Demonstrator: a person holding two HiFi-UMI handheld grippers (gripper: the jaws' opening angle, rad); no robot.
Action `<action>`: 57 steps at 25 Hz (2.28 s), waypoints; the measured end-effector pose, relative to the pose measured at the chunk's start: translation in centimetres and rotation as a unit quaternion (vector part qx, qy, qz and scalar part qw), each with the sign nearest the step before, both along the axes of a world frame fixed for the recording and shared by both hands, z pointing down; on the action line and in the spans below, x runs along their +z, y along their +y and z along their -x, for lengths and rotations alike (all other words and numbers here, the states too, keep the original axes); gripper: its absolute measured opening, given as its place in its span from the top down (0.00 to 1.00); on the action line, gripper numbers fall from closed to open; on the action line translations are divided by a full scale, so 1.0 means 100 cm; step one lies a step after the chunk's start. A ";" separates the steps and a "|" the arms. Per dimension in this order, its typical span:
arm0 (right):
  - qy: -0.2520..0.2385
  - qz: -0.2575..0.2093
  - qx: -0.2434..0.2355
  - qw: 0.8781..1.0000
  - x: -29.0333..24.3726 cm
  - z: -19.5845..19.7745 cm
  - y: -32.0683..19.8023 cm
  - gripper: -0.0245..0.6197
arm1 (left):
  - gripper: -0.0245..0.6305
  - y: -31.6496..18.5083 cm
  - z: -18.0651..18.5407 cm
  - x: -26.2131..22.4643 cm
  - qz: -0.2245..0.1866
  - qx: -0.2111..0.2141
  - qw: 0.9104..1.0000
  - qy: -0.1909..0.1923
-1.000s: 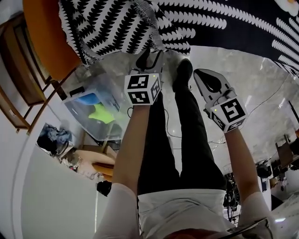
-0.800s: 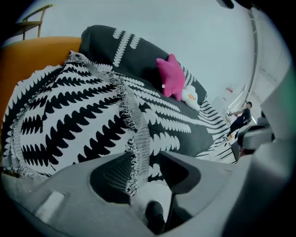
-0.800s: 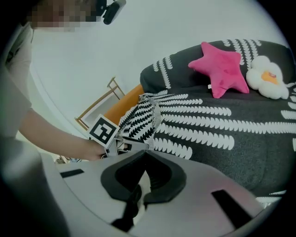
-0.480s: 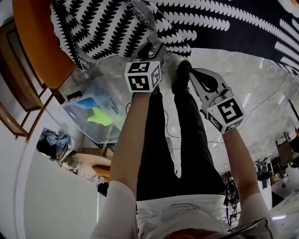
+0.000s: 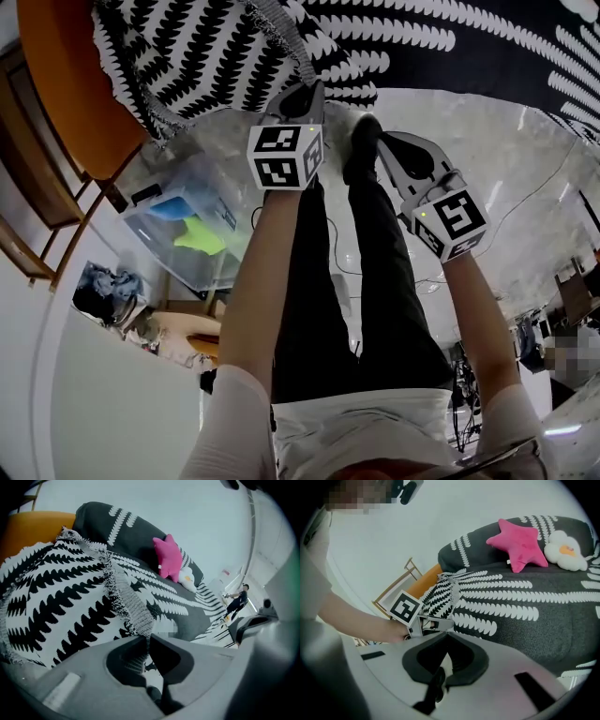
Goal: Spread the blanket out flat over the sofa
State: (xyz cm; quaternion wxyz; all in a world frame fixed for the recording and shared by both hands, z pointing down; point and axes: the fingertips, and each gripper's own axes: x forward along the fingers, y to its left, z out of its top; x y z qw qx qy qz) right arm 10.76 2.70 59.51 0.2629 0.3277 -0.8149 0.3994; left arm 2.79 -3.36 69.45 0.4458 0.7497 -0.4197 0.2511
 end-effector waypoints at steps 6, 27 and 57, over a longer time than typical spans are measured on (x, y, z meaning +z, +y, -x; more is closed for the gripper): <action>0.004 -0.006 -0.002 1.000 -0.009 0.006 0.007 0.95 | 0.93 0.038 0.021 -0.023 0.011 0.006 1.000 0.004; -0.002 -0.009 -0.080 0.997 -0.034 0.089 0.050 0.95 | 0.93 0.155 0.183 -0.061 0.040 -0.046 0.995 -0.083; -0.008 0.013 -0.199 0.980 -0.004 0.178 0.078 0.95 | 0.93 0.238 0.377 -0.053 0.112 -0.154 0.949 -0.251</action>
